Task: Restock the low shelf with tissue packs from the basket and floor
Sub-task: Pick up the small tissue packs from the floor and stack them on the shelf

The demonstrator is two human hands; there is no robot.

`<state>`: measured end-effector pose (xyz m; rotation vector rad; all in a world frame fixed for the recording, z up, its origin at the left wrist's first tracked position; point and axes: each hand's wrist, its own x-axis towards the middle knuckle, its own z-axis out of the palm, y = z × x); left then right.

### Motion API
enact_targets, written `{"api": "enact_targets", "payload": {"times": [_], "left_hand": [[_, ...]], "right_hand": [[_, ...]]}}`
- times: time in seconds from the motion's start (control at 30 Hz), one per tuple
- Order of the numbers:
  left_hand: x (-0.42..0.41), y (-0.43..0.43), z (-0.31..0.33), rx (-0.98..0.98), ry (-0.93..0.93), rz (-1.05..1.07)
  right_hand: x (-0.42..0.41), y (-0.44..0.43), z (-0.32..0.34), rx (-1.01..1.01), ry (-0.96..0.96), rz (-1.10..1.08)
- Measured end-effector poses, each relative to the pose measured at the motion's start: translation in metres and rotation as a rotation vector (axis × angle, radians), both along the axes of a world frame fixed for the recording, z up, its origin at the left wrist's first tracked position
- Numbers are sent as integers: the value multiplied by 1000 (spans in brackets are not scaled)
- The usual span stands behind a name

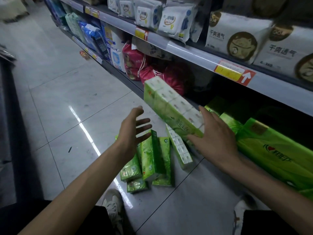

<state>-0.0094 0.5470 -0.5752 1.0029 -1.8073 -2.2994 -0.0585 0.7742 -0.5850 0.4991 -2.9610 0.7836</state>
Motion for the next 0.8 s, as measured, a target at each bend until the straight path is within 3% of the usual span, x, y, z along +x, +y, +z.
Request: {"api": "enact_targets", "payload": {"times": [0.1, 0.23, 0.33, 0.43, 0.53, 0.6, 0.7, 0.8], "left_hand": [[0, -5, 7, 156, 36, 15], [4, -10, 10, 397, 45, 72], [5, -6, 14, 411, 63, 71], [8, -2, 18, 429, 106, 128], [11, -4, 19, 429, 162, 157], [11, -7, 19, 413, 198, 180], [11, -11, 18, 376, 247, 210], [10, -17, 14, 319, 268, 230]], "right_hand": [[-10, 12, -6, 175, 387, 141], [-10, 19, 4, 196, 764, 277], [-12, 24, 9, 283, 949, 300], [-16, 28, 13, 284, 1017, 242], [-17, 28, 15, 270, 885, 155], [-16, 27, 14, 193, 677, 93], [-13, 26, 13, -79, 248, -12], [-14, 25, 12, -189, 44, -23]]}}
